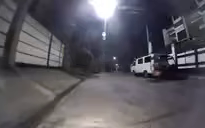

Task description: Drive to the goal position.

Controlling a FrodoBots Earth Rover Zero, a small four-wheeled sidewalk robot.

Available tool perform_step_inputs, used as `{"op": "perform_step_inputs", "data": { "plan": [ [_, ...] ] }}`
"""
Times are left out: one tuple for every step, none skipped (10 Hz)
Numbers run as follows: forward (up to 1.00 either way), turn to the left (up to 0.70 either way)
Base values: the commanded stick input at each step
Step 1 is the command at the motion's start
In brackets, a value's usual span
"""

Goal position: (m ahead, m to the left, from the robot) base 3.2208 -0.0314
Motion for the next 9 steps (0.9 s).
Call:
{"op": "perform_step_inputs", "data": {
  "plan": [
    [0.7, 0.0],
    [0.7, 0.0],
    [0.7, 0.0],
    [0.7, 0.0],
    [0.7, 0.0],
    [0.7, 0.0],
    [0.7, 0.0],
    [0.7, 0.0],
    [0.7, 0.0]
  ]
}}
